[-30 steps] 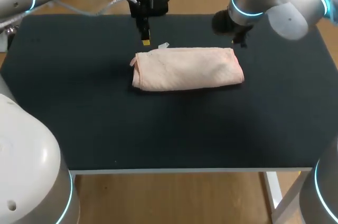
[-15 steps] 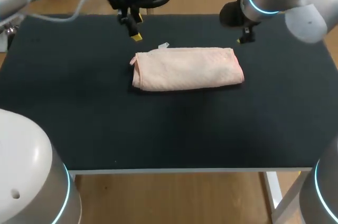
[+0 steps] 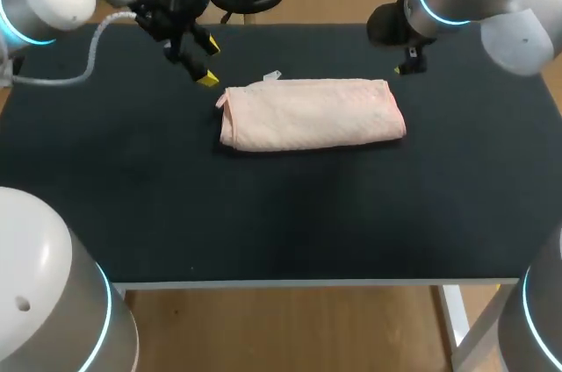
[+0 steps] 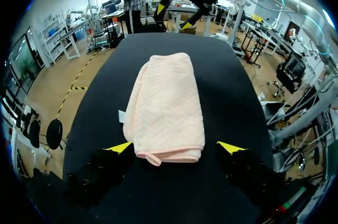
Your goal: Fold the towel
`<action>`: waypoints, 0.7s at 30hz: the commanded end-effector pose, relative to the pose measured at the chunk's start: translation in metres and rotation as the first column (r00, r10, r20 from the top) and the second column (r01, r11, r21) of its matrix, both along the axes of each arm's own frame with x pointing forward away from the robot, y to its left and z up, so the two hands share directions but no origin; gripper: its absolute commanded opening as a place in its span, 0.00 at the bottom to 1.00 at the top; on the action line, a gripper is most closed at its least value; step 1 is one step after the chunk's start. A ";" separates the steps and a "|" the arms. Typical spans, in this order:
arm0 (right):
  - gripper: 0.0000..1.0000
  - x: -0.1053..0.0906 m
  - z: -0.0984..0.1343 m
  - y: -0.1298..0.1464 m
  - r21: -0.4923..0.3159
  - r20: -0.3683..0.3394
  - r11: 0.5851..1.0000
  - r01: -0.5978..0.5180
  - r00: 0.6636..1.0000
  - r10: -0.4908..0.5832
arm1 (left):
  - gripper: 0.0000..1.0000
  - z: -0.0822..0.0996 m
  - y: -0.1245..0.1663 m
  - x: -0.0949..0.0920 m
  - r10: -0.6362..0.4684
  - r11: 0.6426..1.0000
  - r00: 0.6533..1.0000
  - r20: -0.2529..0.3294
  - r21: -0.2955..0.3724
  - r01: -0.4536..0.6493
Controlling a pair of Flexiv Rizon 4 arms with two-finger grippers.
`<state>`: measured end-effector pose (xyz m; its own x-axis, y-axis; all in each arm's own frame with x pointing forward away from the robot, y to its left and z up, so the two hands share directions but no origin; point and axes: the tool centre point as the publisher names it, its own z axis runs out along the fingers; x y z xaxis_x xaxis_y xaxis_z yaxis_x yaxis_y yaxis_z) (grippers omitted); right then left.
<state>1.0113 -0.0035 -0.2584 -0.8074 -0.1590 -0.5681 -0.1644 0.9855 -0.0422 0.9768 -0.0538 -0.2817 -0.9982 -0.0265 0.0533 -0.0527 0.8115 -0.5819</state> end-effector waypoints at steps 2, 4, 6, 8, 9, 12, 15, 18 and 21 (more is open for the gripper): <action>1.00 -0.009 0.007 0.000 -0.057 -0.006 0.992 -0.109 0.994 0.109 | 1.00 -0.009 -0.013 0.006 -0.102 0.978 0.995 -0.006 0.181 0.101; 1.00 -0.009 0.007 0.000 -0.057 -0.006 0.992 -0.109 0.994 0.109 | 1.00 -0.009 -0.013 0.006 -0.102 0.978 0.995 -0.006 0.181 0.101; 1.00 -0.009 0.007 0.000 -0.057 -0.006 0.992 -0.109 0.994 0.109 | 1.00 -0.009 -0.013 0.006 -0.102 0.978 0.995 -0.006 0.181 0.101; 1.00 -0.009 0.007 0.000 -0.057 -0.006 0.992 -0.109 0.994 0.109 | 1.00 -0.009 -0.013 0.006 -0.102 0.978 0.995 -0.006 0.181 0.101; 1.00 -0.009 0.007 0.000 -0.057 -0.006 0.992 -0.109 0.994 0.109 | 1.00 -0.009 -0.013 0.006 -0.102 0.978 0.995 -0.006 0.181 0.101; 1.00 -0.009 0.007 0.000 -0.057 -0.006 0.992 -0.109 0.994 0.109 | 1.00 -0.009 -0.013 0.006 -0.102 0.978 0.995 -0.006 0.181 0.101; 1.00 -0.009 0.007 0.000 -0.057 -0.006 0.992 -0.109 0.994 0.109 | 1.00 -0.009 -0.013 0.006 -0.102 0.978 0.995 -0.006 0.181 0.101; 1.00 -0.009 0.007 0.000 -0.057 -0.006 0.992 -0.109 0.994 0.109 | 1.00 -0.009 -0.013 0.006 -0.102 0.978 0.995 -0.006 0.181 0.101; 1.00 0.000 0.019 -0.013 0.316 -0.019 0.942 0.110 0.994 -0.110 | 1.00 -0.009 -0.013 0.006 -0.102 0.978 0.995 -0.006 0.181 0.101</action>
<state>1.0075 -0.0033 -0.2451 -0.7907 -0.2186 -0.5718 -0.2307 0.9716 -0.0524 0.9827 -0.0676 -0.2898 -0.9965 0.0643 0.0528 0.0360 0.9051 -0.4237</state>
